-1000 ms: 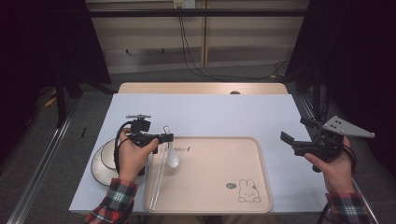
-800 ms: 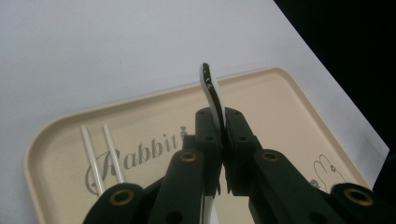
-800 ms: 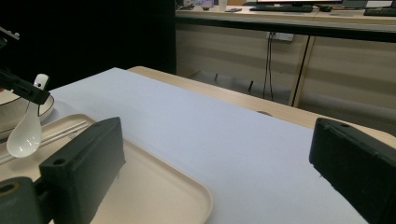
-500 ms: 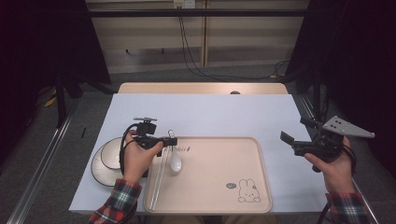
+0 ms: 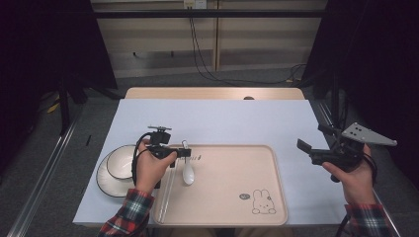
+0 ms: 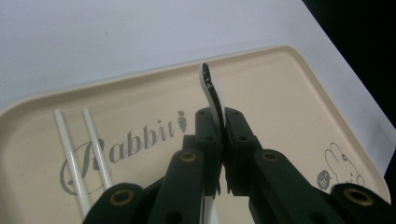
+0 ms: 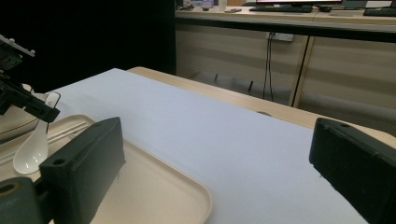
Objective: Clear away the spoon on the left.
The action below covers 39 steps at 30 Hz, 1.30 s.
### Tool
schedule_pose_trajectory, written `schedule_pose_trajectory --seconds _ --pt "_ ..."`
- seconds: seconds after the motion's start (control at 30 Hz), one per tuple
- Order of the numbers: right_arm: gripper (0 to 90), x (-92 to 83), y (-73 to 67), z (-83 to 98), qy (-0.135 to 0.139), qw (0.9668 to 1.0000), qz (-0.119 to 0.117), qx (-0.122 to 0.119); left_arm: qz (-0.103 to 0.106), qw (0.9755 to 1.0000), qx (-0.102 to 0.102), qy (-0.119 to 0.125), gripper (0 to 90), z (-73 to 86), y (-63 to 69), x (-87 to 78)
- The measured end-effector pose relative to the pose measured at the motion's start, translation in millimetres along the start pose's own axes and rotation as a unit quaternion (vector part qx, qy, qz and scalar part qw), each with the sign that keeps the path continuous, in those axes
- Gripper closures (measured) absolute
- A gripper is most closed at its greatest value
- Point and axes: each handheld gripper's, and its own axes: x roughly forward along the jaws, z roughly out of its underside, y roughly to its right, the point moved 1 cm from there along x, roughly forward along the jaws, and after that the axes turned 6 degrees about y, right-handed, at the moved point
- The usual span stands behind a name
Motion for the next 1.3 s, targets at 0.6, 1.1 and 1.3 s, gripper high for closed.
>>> schedule_pose_trajectory --seconds 0.6,1.1,1.3 --pt "2.8 0.8 -0.6 1.2 -0.004 1.0000 -0.002 0.001 -0.013 0.9994 -0.031 -0.004 81.1 9.9 -16.1 29.5" --pt "2.8 2.0 0.7 3.6 -0.006 1.0000 -0.001 0.001 -0.038 0.9987 -0.035 -0.007 76.6 17.0 -24.4 37.0" --pt "2.8 1.8 0.5 3.8 -0.007 1.0000 -0.002 0.001 -0.046 0.9983 -0.033 -0.011 74.3 19.2 -24.9 38.9"
